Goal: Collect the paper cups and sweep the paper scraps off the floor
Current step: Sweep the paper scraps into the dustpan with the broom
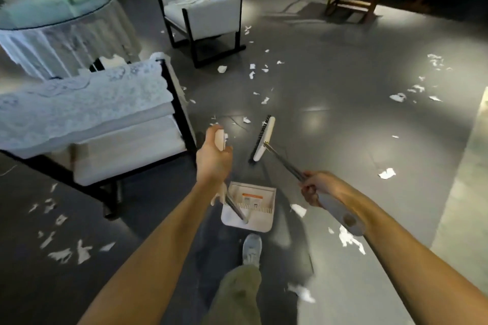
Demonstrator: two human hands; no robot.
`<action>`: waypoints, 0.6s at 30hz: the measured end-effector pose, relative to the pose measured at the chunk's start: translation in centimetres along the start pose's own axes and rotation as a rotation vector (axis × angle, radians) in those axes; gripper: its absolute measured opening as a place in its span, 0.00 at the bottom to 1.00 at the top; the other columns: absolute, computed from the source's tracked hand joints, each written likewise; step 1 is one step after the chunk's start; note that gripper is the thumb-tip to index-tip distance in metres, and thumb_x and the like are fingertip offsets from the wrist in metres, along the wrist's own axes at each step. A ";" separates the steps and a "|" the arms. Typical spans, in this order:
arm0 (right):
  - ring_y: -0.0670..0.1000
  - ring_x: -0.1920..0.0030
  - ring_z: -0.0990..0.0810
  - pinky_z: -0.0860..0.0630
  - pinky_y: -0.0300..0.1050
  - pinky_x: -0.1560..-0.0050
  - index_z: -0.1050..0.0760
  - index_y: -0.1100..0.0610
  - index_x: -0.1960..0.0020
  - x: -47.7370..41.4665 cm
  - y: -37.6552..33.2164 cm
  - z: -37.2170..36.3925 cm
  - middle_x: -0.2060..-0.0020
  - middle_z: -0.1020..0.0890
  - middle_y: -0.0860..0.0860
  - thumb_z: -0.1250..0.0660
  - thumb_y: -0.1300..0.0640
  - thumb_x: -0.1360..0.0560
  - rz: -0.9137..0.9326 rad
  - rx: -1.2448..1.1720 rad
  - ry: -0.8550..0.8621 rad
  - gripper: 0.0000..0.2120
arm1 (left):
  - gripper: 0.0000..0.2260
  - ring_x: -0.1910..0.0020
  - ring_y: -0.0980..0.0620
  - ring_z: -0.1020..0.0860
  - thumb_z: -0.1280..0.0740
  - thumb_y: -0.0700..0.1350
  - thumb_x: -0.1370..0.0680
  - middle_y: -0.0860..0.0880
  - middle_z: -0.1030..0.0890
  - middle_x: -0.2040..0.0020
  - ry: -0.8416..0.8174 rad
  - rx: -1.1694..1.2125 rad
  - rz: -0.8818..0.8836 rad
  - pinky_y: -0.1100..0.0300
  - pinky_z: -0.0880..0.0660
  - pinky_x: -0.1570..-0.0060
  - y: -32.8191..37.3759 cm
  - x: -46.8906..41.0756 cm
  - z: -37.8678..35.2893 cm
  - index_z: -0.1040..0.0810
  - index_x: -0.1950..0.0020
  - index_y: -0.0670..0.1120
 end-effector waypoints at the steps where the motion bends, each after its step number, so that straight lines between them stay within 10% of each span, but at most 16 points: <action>1: 0.45 0.83 0.38 0.41 0.31 0.84 0.29 0.58 0.58 -2.0 -2.1 0.7 0.78 0.35 0.52 0.45 0.72 0.24 0.013 -0.010 0.009 0.11 | 0.14 0.70 0.47 0.24 0.39 0.41 0.23 0.46 0.24 0.57 -0.011 0.005 -0.015 0.62 0.30 0.79 0.8 -2.7 -1.7 0.33 0.42 0.57; 18: 0.44 0.81 0.34 0.36 0.34 0.84 0.32 0.58 0.56 -33.8 -39.9 12.7 0.77 0.31 0.51 0.42 0.68 0.22 -0.024 -0.031 -0.086 0.07 | 0.16 0.75 0.50 0.26 0.37 0.42 0.22 0.43 0.22 0.57 -0.133 -0.042 -0.026 0.64 0.32 0.82 17.4 -47.8 -26.6 0.33 0.37 0.54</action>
Point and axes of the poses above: each hand's wrist, its own x-axis away from the middle knuckle, its own z-axis out of the back of the hand, y = z × x, the point moved 6 cm from there along -x, towards the middle knuckle
